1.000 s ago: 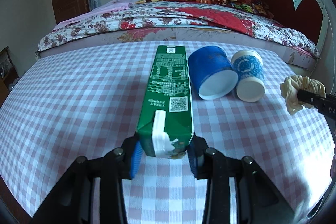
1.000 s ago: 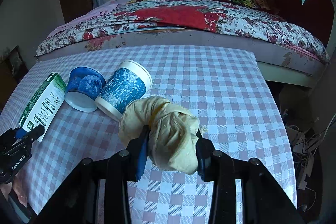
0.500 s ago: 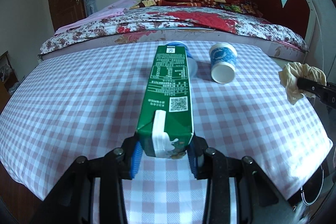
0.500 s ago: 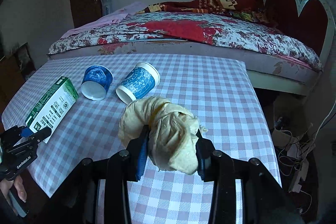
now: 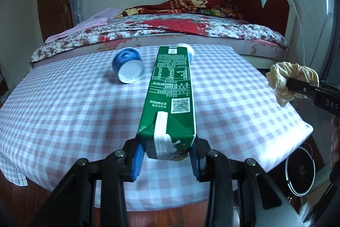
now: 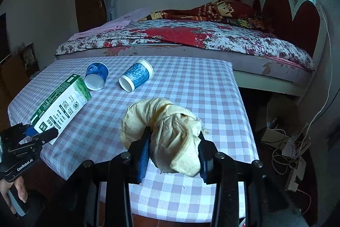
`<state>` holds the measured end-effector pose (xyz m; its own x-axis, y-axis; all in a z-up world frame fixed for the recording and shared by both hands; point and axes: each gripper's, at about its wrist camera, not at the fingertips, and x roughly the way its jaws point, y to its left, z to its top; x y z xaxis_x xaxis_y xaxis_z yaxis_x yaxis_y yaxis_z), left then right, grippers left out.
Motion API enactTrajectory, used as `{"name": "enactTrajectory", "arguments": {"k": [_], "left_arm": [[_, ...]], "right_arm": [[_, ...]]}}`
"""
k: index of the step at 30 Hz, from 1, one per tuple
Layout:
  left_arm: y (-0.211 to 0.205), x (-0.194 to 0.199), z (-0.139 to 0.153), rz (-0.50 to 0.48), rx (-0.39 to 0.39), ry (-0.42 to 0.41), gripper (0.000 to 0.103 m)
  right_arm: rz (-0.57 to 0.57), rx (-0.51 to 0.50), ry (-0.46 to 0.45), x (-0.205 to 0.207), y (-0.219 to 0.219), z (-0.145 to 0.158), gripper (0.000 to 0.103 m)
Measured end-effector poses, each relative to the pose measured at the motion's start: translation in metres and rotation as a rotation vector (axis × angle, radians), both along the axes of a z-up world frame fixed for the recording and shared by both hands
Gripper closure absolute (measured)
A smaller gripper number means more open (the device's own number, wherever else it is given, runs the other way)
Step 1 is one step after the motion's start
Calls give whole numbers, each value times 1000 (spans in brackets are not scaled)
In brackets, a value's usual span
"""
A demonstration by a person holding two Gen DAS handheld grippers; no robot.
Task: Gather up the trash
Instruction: 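Lift the stocking and green carton and carry them toward the bin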
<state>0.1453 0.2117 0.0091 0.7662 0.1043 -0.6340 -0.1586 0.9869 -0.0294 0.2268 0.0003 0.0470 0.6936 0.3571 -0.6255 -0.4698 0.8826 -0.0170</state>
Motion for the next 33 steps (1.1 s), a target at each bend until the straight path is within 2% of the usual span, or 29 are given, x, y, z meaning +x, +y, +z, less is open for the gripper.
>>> {"name": "enactTrajectory", "arguments": {"k": [8, 12, 24, 33], "left_arm": [[-59, -8, 4, -103, -23, -24, 65], [-93, -9, 1, -174, -11, -19, 65], [-180, -12, -7, -370, -11, 7, 65], [-230, -19, -16, -494, -11, 32, 65]], "right_arm": [[-59, 12, -16, -29, -55, -4, 63], [-114, 34, 16, -34, -85, -12, 63], [-233, 58, 4, -55, -153, -16, 63], [-357, 32, 5, -70, -208, -25, 63]]}}
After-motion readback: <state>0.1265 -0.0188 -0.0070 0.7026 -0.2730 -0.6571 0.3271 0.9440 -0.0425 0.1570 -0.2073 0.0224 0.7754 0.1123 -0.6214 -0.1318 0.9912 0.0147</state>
